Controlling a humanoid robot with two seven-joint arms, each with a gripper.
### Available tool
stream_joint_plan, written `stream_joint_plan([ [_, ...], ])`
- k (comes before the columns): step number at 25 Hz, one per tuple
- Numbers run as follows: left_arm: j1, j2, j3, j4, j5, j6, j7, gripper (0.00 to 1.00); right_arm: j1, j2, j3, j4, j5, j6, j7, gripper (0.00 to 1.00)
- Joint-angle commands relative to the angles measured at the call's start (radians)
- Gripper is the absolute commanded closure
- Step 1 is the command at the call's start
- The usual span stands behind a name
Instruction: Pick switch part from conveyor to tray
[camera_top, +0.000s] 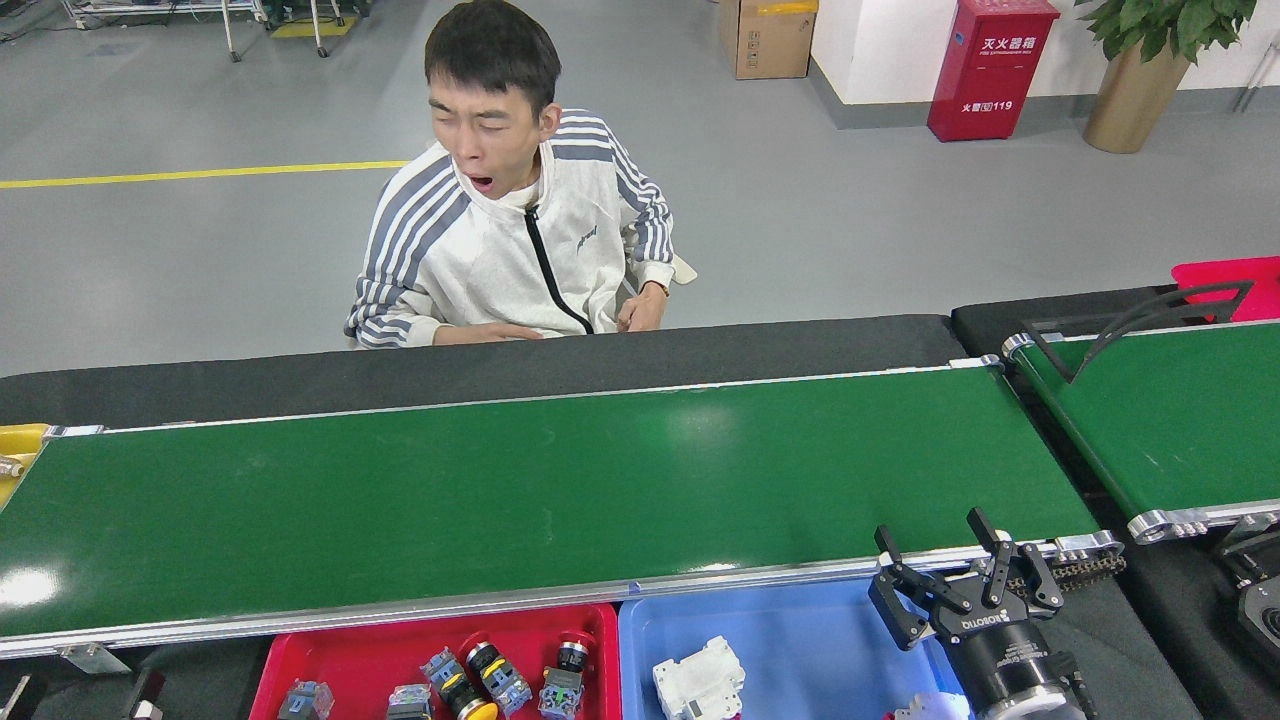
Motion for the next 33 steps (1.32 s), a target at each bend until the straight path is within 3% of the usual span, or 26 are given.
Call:
stream_joint_plan([
  [1,-0.036,0.005,0.012,0.005,0.000,0.011,-0.020,0.00,0.027,0.001,-0.037,-0.045,-0.003,0.002,-0.010,0.00],
  [10,-0.093,0.009,-0.008,0.031,-0.005,0.008,-0.022,0.00,0.096,0.026,-0.156,-0.067,-0.003,0.002,-0.013,0.00],
  [33,-0.084,-0.008,-0.014,0.074,-0.036,0.008,0.035,0.00,0.099,0.039,-0.158,-0.077,-0.003,-0.001,-0.005,0.00],
])
